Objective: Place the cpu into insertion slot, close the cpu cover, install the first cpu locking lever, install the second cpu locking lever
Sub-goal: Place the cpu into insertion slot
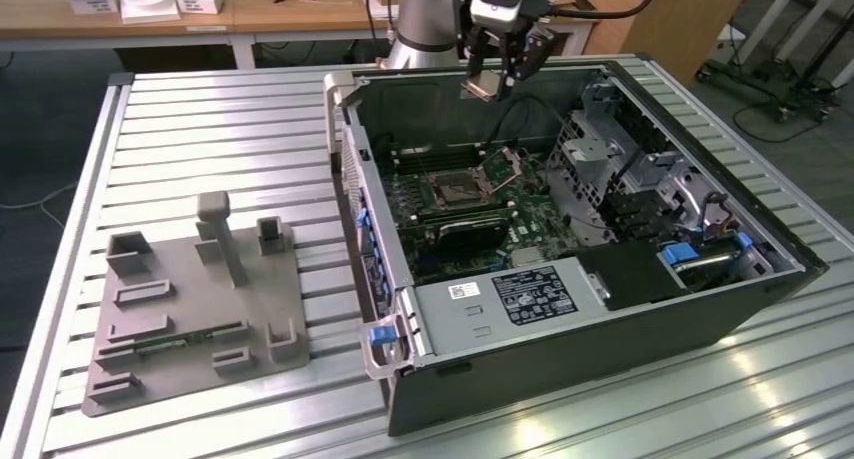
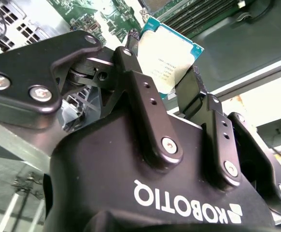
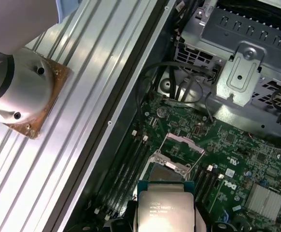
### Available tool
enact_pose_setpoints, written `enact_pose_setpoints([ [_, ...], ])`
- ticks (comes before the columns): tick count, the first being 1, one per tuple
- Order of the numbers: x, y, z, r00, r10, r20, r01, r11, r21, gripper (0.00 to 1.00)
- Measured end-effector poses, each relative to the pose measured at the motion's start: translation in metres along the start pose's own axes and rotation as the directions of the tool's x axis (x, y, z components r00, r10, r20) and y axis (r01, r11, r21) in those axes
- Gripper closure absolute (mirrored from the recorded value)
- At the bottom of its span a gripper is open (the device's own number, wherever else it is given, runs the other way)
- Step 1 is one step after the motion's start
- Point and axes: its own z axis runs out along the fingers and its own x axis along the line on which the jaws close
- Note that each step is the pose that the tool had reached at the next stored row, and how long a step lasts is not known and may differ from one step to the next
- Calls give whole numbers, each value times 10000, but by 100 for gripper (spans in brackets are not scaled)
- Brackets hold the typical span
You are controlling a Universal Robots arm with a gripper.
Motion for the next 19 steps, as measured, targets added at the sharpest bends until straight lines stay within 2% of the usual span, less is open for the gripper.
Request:
enact_pose_setpoints([
  [4, 0, -1, 5, 9984, 558, 50, -558, 9984, -12, 46],
  [8, 0, -1, 12, 9937, 1118, 99, -1117, 9937, -27, 46],
  [15, -10, -8, 36, 9872, 1588, 141, -1588, 9873, -40, 46],
  [19, -11, -9, 58, 9800, 1983, 174, -1982, 9801, -54, 46],
])
